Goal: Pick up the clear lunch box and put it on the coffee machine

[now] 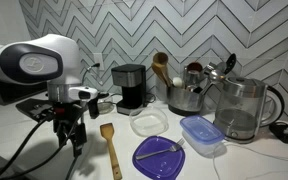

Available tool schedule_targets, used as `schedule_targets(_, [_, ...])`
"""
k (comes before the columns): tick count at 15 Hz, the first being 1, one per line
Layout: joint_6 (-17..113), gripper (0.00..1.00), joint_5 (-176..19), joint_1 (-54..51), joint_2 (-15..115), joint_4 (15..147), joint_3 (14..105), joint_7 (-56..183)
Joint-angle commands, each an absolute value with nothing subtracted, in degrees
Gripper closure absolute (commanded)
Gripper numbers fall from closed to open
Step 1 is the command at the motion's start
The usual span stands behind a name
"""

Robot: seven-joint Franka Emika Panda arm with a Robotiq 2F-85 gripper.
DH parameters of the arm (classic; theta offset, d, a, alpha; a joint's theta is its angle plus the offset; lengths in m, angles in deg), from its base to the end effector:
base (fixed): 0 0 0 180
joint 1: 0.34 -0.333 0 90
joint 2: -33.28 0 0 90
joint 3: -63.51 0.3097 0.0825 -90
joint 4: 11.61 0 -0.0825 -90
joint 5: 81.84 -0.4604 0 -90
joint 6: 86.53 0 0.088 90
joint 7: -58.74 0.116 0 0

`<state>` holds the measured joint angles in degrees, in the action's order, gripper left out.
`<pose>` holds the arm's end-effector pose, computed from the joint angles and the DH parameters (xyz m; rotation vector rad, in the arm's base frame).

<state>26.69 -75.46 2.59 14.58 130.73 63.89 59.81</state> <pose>0.4728 -0.0292 0.3368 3.0312 -0.0158 -0.2784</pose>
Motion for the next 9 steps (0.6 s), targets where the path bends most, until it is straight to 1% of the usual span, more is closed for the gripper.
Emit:
schedule_targets(1, [26.6, 0.0, -75.3, 2.2, 14.6, 130.7, 63.5, 59.9])
schedule_targets(7, [26.6, 0.0, -75.3, 2.2, 14.6, 130.7, 63.5, 59.9])
schedule_targets(9, [25.9, 0.0, -78.3, 2.8, 15.3, 128.7, 61.7, 59.5])
